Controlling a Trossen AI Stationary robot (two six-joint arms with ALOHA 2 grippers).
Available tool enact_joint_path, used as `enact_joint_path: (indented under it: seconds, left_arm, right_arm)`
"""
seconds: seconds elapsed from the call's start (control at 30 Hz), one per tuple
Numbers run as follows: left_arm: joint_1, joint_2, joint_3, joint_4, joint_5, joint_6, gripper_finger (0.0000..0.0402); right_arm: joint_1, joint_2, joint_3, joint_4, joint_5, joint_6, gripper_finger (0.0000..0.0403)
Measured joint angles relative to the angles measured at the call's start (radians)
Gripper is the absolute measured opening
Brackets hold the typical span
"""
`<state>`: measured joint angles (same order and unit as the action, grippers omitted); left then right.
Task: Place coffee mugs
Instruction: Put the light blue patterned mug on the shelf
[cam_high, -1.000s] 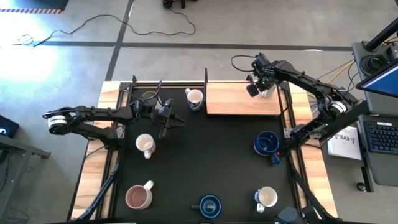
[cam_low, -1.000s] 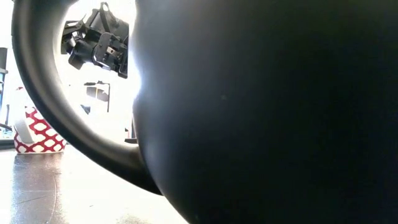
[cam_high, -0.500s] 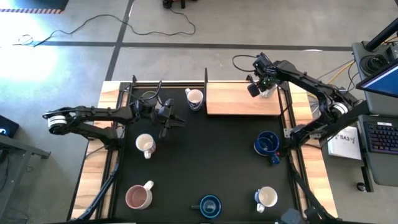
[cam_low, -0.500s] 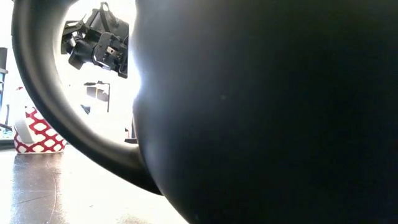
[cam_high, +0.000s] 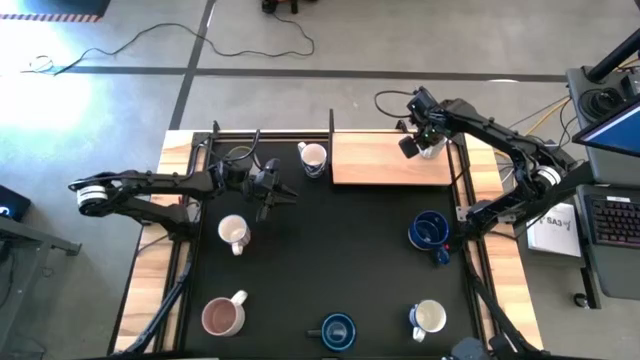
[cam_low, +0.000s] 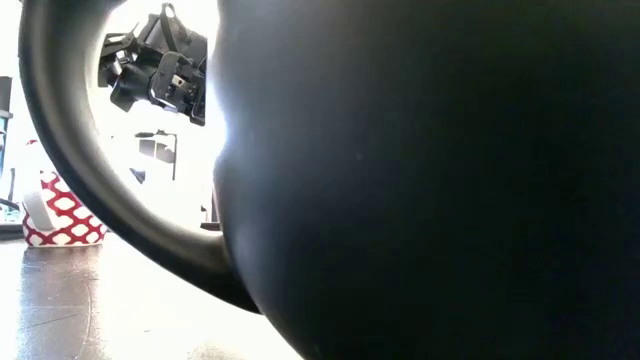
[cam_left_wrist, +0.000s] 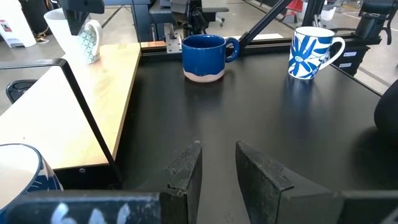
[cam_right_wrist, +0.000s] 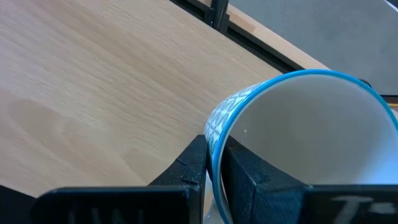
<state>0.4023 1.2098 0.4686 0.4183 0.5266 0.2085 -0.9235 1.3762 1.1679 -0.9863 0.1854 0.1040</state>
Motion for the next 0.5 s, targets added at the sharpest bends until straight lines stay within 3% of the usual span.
enact_joint_path:
  seconds: [0.5]
  left_arm:
    - [0.000, 0.000, 0.000, 0.000, 0.000, -0.008, 0.0080]
  right_arm:
    - [0.000, -0.004, -0.001, 0.020, 0.001, -0.019, 0.0102]
